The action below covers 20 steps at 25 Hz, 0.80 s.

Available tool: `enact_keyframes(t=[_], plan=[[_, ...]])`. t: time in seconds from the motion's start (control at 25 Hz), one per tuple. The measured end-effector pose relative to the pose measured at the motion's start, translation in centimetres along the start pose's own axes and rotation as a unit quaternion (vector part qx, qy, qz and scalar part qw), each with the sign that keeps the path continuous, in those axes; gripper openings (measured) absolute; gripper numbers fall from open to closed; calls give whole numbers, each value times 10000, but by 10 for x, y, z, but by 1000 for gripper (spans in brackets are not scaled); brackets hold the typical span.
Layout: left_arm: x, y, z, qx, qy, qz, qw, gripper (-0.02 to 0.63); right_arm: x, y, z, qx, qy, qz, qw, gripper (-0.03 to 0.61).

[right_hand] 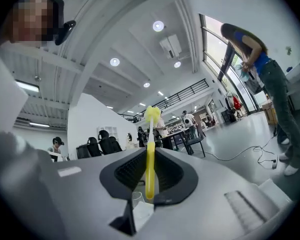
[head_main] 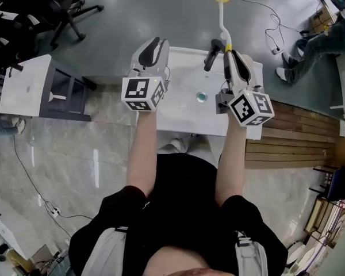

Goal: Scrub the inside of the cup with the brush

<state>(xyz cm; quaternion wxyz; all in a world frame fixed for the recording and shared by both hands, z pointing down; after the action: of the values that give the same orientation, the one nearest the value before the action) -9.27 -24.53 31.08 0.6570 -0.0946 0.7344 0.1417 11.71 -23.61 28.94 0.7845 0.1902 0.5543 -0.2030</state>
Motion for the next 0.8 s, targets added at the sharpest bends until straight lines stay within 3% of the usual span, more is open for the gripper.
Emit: enact_keyframes(t=[0.12,0.8], plan=[[16,-1,4,157,124,152,9997,-5,11,2,-1,-33,-126,201,9997,49],[23,-5,86,-552,-174,10,9983,-5,25,39,-3,-284,188,295,9990,48]])
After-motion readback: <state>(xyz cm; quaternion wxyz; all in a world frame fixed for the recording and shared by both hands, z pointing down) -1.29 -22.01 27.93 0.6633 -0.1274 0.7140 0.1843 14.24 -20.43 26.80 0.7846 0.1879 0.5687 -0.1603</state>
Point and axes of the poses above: the fingertips, and each gripper's own axes: y backward along the fingers, z to its right, x out of its top, the point moved 2 cm from there along y, backward along the fingers, and after that the axes turned 1 degree about -z, right-handed, at the moved point
